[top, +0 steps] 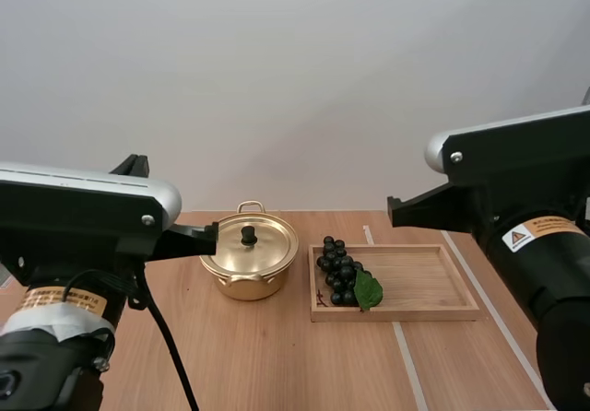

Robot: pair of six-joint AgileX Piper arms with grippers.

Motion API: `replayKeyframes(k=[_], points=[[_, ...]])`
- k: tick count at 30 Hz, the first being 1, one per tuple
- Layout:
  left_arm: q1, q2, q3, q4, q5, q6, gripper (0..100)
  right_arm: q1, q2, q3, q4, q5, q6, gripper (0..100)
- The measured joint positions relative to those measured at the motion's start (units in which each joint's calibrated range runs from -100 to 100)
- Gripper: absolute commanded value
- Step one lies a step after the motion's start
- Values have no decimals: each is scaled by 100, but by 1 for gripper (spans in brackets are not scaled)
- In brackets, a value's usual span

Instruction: Open the pot, put the pineapple inside, and close it

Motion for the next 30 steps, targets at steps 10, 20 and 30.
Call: replayKeyframes(k=[10, 20, 30], points=[[0, 0, 820, 0, 317, 0, 0, -6, -122, 74, 15, 652, 0, 0], [0, 0, 1635, 0, 268, 0, 0, -151, -122, 1254, -572, -15, -20, 0], [-172, 0, 1744, 0, 333, -40, 0, -317, -174, 1410, -537, 1432, -20, 0]])
